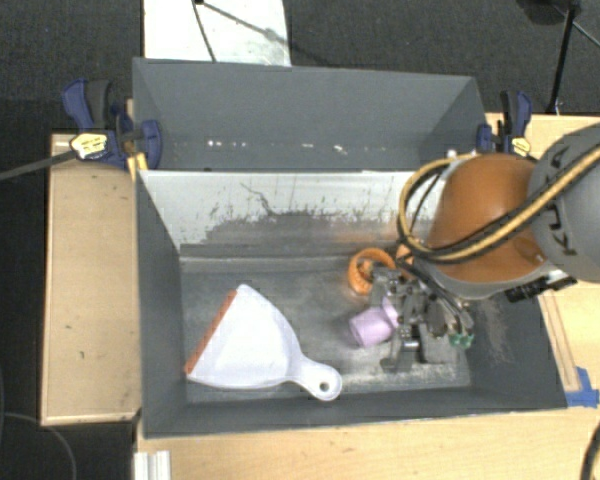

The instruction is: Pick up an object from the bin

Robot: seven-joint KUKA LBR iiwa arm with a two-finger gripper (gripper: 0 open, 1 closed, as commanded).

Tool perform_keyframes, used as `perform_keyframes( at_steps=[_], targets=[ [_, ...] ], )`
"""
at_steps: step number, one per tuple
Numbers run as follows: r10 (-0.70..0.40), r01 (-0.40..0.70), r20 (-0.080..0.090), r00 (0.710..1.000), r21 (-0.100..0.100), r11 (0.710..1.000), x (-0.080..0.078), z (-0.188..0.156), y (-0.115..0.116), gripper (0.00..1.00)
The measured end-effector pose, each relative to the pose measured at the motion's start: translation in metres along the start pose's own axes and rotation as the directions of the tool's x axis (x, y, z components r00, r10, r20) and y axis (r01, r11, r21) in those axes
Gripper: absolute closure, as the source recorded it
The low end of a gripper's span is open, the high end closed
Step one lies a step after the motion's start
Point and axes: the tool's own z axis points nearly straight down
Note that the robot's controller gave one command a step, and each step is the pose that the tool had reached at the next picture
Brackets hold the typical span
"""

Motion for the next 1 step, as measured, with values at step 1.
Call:
perform_keyframes(
  at_steps=[1],
  targets=[
    [0.0,0.0,0.008,1.0,0.0,1.0,-0.002,-0.0038,0.0,0.0]
  ],
)
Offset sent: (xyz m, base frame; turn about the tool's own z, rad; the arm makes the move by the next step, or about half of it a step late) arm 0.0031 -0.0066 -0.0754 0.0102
